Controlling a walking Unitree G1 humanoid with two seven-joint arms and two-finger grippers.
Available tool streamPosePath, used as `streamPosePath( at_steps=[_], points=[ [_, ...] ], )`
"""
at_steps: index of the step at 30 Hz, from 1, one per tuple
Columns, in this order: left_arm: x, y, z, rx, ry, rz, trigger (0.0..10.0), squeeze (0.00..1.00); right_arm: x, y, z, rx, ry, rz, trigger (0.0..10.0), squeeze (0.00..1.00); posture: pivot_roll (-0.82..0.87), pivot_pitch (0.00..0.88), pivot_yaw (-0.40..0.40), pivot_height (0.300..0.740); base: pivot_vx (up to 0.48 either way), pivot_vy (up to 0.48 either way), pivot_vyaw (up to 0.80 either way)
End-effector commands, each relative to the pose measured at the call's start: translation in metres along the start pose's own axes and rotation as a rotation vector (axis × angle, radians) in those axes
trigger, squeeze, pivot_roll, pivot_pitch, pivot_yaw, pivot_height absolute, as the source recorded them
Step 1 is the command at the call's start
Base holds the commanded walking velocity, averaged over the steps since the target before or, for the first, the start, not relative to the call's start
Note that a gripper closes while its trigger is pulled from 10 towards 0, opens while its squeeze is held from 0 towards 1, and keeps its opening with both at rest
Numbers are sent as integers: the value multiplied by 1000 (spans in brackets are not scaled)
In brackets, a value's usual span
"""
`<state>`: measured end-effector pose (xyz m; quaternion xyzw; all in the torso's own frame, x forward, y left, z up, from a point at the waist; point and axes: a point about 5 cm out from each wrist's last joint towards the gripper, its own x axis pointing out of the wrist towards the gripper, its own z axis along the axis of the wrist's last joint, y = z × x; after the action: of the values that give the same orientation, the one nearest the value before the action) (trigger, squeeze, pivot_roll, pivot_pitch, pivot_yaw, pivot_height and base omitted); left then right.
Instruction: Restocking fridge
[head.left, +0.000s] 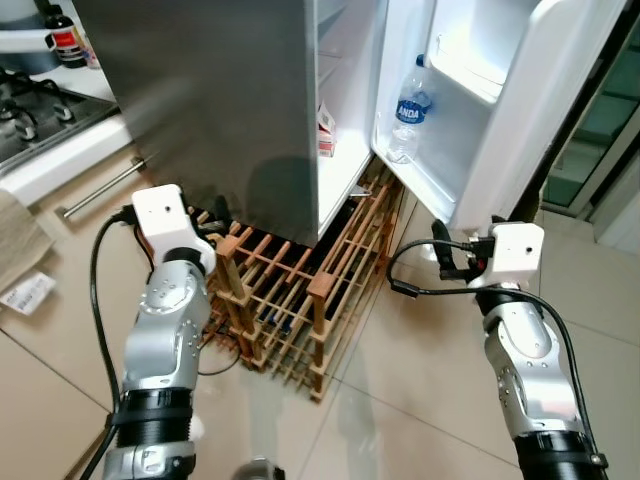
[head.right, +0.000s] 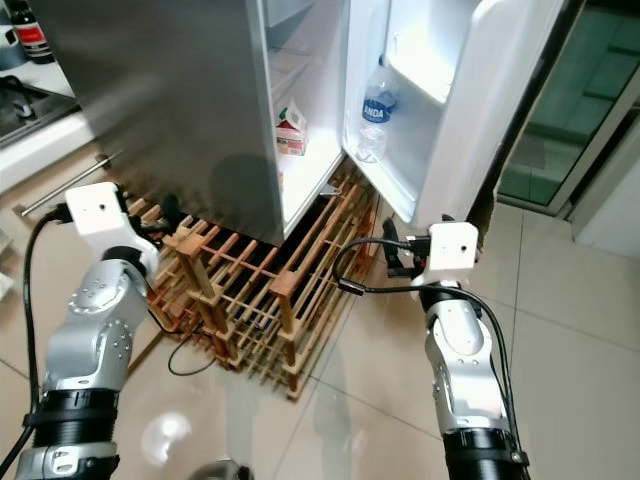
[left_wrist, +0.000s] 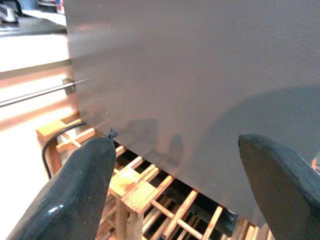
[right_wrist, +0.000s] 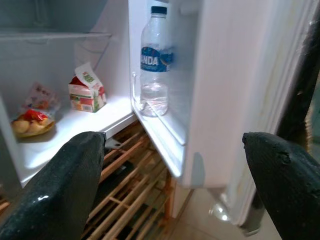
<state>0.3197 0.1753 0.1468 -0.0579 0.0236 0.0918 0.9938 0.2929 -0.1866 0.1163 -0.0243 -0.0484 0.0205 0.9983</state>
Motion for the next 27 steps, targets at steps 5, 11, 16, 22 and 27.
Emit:
streamPosePath(
  at_steps=[5, 11, 16, 22, 27],
  points=[
    [3, 4, -7, 46, 46, 61, 10000, 0, 3, 5, 2, -11, -17, 27, 10000, 0, -55, 0, 58, 740, 314, -360, 454],
    [3, -9, -20, 98, 113, -1, 10000, 0, -1, 3, 2, -22, -18, 27, 10000, 0, -62, 0, 60, 740, 252, -301, 441],
    [0, -17, -11, 117, 42, -49, 10000, 0, -3, 2, -2, 1, 3, 13, 10000, 0, -70, 0, 68, 740, 62, 0, 431],
    [2, -16, -4, 115, 1, -41, 10000, 0, -4, 7, -3, 10, 1, 31, 10000, 0, -68, 0, 70, 740, 427, 0, 69],
    [1, -16, -4, 118, 0, -32, 10000, 0, -3, 4, -3, 3, 4, 34, 10000, 0, -68, 0, 68, 740, 90, 0, 0]
  ],
)
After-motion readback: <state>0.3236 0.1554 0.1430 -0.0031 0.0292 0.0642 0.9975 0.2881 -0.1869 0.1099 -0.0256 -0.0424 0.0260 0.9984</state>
